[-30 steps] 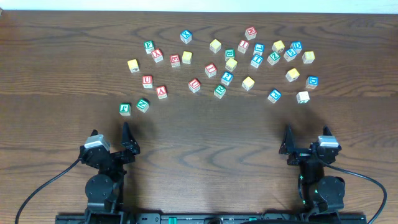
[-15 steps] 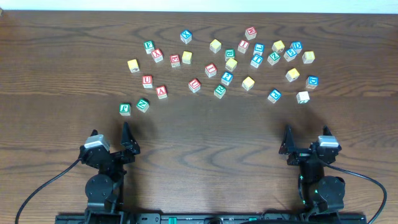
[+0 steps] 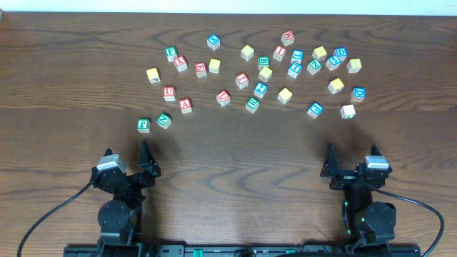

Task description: Spell out AI2

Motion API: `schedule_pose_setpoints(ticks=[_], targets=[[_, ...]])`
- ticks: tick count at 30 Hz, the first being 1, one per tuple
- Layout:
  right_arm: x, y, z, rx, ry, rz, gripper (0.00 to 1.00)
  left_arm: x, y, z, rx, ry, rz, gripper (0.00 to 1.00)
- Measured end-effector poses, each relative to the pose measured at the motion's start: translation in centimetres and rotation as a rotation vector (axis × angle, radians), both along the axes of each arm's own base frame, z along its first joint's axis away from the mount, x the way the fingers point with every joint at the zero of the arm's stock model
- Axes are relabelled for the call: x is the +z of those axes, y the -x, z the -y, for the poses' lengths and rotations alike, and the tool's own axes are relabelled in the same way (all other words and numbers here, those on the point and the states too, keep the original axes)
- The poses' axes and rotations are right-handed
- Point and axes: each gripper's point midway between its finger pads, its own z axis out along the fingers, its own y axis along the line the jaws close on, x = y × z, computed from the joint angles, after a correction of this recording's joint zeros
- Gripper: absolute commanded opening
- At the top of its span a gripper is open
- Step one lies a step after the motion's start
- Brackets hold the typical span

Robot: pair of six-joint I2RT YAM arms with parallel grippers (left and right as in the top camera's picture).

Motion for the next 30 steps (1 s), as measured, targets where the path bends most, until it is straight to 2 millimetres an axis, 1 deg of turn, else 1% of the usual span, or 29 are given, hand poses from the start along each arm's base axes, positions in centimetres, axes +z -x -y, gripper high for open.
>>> schedule_pose_setpoints(ticks=[20,27,28,29,30], targets=[[0.0,0.0,0.0,0.0,0.0,0.0,0.99,0.0,0.0,-0.1,0.006,-0.001,0.0,0.89],[0.0,0.0,0.0,0.0,0.0,0.0,0.99,0.0,-0.1,0.7,-0.041,0.004,0.0,0.89],[0.0,0.0,0.0,0.0,0.0,0.0,0.99,0.1,-0.1,0.8,-0.049,0.004,0.0,0.95],[0.0,0.0,0.0,0.0,0.0,0.0,0.99,0.1,-0.1,1.0,-0.06,0.002,-0.002,0.98],[0.0,0.0,0.0,0.0,0.0,0.0,0.99,0.1,-0.1,1.2,-0.07,0.004,-0.004,0.98]])
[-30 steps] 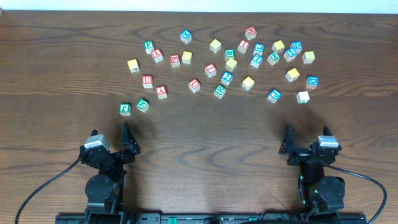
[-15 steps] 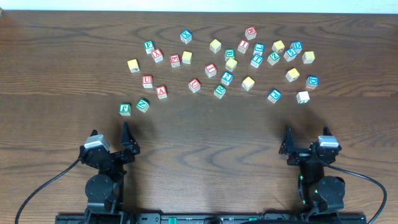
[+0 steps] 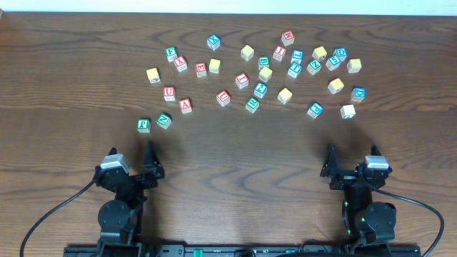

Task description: Spell out AI2

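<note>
Several lettered wooden blocks lie scattered across the far half of the table. A red A block (image 3: 186,105) sits at the left of the group. A red I block (image 3: 279,52) lies toward the back right, and a blue block that may read 2 (image 3: 260,90) is near the middle. My left gripper (image 3: 130,153) is at the near left, open and holding nothing, well short of the green blocks (image 3: 144,125). At the near right, my right gripper (image 3: 353,153) is also open with nothing in it.
Yellow blank-faced blocks (image 3: 285,95) and other red, green and blue letter blocks are mixed in among the group. A white block (image 3: 348,111) marks its right edge. A bare band of table (image 3: 235,150) separates the blocks from both grippers.
My left gripper has shifted slightly to the right and toward the near edge. The right arm and all the blocks are where they were.
</note>
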Motion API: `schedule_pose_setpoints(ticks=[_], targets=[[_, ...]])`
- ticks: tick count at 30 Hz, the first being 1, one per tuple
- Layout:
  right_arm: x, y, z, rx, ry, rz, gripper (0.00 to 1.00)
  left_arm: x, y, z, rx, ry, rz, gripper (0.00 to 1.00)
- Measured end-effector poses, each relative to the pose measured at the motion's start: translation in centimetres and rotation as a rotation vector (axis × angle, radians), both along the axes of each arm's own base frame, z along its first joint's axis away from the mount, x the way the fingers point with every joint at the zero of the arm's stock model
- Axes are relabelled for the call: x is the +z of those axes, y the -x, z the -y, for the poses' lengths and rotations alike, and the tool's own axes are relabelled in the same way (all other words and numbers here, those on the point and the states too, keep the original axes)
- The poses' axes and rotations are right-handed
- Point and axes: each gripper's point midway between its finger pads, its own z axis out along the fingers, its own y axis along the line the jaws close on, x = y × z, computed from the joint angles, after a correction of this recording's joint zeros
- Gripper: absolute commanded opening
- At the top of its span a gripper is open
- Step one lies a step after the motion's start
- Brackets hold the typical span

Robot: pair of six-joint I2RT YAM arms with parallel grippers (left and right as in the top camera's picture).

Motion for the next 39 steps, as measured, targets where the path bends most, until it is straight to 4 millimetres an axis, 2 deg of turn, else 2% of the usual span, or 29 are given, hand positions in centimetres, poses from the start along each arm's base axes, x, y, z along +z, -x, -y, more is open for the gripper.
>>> schedule_pose_setpoints(ticks=[5,9,11,15,18,23,25,31,35,39], targets=[[0.0,0.0,0.0,0.0,0.0,0.0,0.99,0.7,0.5,0.6,-0.036,0.002,-0.078,0.98],[0.0,0.0,0.0,0.0,0.0,0.0,0.99,4.9,0.1,0.9,-0.051,0.001,-0.121,0.98],[0.0,0.0,0.0,0.0,0.0,0.0,0.99,6.1,-0.4,1.0,-0.053,-0.002,-0.186,0.98],[0.0,0.0,0.0,0.001,0.0,0.002,0.99,8.7,-2.9,1.6,-0.082,-0.009,-0.389,0.98],[0.0,0.0,0.0,0.001,0.0,0.002,0.99,10.7,-5.5,2.5,-0.126,-0.025,-0.528,0.98],[0.0,0.0,0.0,0.0,0.0,0.001,0.99,12.4,-10.5,3.5,-0.171,-0.039,-0.611,0.98],[0.0,0.0,0.0,0.0,0.0,0.001,0.99,11.5,-11.8,3.6,-0.178,-0.046,-0.646,0.98],[0.0,0.0,0.0,0.0,0.0,0.001,0.99,6.7,-13.9,4.1,-0.198,-0.037,-0.779,0.98],[0.0,0.0,0.0,0.0,0.0,0.001,0.99,4.2,-14.4,4.3,-0.202,-0.026,-0.849,0.98],[0.0,0.0,0.0,0.0,0.0,0.001,0.99,2.2,-14.0,4.2,-0.182,0.007,-0.928,0.98]])
